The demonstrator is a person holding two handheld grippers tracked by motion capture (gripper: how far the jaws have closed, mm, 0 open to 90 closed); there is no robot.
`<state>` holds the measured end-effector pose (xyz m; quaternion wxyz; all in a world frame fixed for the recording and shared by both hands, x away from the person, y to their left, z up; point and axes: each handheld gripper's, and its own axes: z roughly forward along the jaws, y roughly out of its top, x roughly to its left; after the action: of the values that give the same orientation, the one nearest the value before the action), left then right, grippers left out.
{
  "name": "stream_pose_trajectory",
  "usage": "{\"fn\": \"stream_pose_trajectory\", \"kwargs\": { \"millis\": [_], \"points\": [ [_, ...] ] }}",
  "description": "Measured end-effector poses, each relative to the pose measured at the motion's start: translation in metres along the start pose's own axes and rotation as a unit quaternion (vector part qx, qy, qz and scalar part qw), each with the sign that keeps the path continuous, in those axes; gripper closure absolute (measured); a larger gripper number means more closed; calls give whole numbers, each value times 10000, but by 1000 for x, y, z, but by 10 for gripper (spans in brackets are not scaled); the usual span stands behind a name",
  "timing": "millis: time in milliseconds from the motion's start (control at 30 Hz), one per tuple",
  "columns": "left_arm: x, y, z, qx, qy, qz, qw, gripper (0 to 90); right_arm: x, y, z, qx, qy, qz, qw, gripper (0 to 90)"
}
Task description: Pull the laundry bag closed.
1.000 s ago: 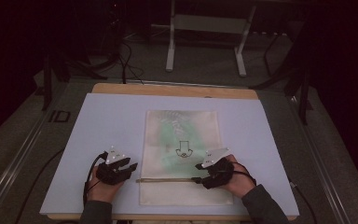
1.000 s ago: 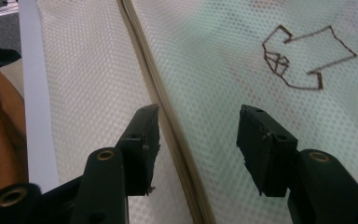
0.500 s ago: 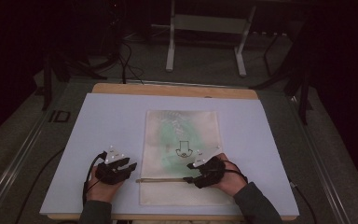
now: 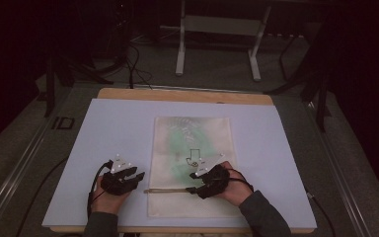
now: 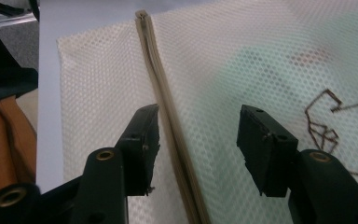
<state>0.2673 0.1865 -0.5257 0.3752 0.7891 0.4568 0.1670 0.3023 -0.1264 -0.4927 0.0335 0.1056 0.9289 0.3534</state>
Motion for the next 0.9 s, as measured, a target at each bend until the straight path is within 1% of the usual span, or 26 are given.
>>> {"fn": "stream_pose_trajectory", "kwargs": {
  "millis": [167, 267, 300, 400, 600, 700, 900],
  "points": [
    [0, 0, 0, -3, 3, -14, 10000, 600, 1, 8, 7, -16, 76, -18, 10000, 479],
    [0, 0, -1, -5, 0, -20, 10000, 601, 1, 9, 8, -23, 80, -47, 10000, 477],
    [1, 0, 0, -4, -2, -21, 10000, 601, 2, 13, 13, -15, 122, -65, 9999, 476],
    [1, 0, 0, -2, -3, -22, 10000, 601, 3, 15, 16, -17, 155, -68, 9999, 477],
    [2, 0, -1, -8, 8, -40, 10000, 601, 6, 24, 26, -18, 302, -148, 9994, 520],
    [2, 0, -1, -9, 20, -53, 10000, 600, 8, 29, 31, -22, 379, -125, 9992, 528],
    [2, 0, -1, -7, 26, -60, 10000, 601, 11, 37, 42, -18, 475, -186, 9987, 540]
  ]
}}
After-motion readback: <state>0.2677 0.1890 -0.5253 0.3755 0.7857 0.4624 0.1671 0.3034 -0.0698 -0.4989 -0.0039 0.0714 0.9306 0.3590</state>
